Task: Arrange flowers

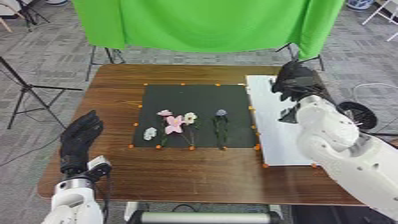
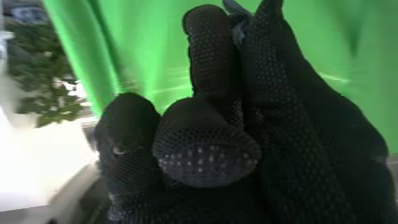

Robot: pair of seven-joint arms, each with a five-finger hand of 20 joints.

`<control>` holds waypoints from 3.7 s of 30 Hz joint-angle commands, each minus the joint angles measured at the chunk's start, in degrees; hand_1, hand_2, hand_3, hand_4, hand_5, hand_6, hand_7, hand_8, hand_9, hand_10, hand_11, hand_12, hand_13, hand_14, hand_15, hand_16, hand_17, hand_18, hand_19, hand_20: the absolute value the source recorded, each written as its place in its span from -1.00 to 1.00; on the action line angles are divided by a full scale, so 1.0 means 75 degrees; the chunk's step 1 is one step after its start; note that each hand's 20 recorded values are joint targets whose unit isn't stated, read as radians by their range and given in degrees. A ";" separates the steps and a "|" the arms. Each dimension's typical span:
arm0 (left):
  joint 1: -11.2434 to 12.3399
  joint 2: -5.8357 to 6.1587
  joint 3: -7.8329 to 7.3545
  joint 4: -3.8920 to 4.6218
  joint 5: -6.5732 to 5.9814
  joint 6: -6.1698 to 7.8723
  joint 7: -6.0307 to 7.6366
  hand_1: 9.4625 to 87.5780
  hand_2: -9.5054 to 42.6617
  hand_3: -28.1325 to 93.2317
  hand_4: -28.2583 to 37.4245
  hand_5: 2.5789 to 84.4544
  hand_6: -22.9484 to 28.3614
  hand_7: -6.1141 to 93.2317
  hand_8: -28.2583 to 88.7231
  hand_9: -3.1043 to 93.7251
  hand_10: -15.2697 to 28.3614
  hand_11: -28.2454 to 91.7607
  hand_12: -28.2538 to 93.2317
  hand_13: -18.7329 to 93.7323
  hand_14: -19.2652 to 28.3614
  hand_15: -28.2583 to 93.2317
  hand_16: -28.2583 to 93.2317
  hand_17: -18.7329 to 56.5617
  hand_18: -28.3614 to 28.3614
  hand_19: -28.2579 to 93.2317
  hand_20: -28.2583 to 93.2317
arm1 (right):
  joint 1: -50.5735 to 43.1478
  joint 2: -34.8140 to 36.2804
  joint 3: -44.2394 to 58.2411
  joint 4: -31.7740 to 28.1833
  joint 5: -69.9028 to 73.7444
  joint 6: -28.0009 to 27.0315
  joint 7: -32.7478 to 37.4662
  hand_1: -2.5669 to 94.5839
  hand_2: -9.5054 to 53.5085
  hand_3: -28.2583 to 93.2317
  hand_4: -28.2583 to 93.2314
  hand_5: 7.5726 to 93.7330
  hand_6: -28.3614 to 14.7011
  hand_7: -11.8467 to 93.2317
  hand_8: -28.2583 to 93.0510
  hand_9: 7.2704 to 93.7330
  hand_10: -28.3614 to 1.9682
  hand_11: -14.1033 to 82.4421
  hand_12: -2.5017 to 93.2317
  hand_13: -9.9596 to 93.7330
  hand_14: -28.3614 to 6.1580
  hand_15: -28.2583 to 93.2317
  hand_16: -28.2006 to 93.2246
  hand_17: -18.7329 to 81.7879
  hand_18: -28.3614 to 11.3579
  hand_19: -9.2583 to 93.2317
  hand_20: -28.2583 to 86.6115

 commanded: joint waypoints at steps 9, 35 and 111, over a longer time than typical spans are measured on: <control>0.0033 0.0036 0.0224 -0.0120 -0.0089 -0.0016 0.0020 0.08 -0.59 0.61 -0.52 0.09 -0.06 -0.40 -0.73 -0.11 0.22 -0.09 -0.39 0.02 0.35 -0.14 -0.59 0.04 0.36 -0.41 -0.06 | -0.1604 -0.1645 0.0491 -0.0403 -0.0636 -0.0066 0.0147 0.20 -0.92 0.51 -0.87 0.70 0.35 -0.47 -0.48 0.93 0.20 -0.49 -0.60 1.00 0.65 0.55 -0.19 0.77 -0.20 1.00 0.33; 0.0029 0.0066 0.0194 -0.0041 -0.0107 -0.0313 0.0153 -0.21 -1.00 0.64 -0.54 0.07 -0.05 -0.45 -0.70 -0.12 0.22 -0.14 -0.37 -0.01 0.39 -0.16 -0.56 -0.09 0.37 -0.40 -0.15 | -0.1958 -0.1807 0.0394 -0.0357 -0.0164 -0.0878 0.0137 0.07 -0.99 0.52 -0.76 0.62 0.31 -0.49 -0.49 0.81 0.12 -0.46 -0.66 1.00 0.62 0.51 -0.17 0.75 -0.19 1.00 0.35; 0.0106 -0.0057 -0.0175 -0.0141 -0.0116 -0.0668 0.0463 -0.37 -1.00 0.65 -0.71 0.17 -0.02 -0.49 -0.68 0.05 0.30 -0.12 -0.35 0.06 0.46 -0.15 -0.57 -0.08 0.34 -0.44 -0.15 | -0.5401 -0.2678 0.6434 -0.1787 0.9328 -0.2246 -0.7399 -0.95 -0.83 0.70 -0.87 -0.20 0.15 -0.69 -0.65 -0.39 -0.03 -0.66 -0.76 -0.41 -0.22 -0.55 -0.19 -0.46 -0.25 -0.69 -0.12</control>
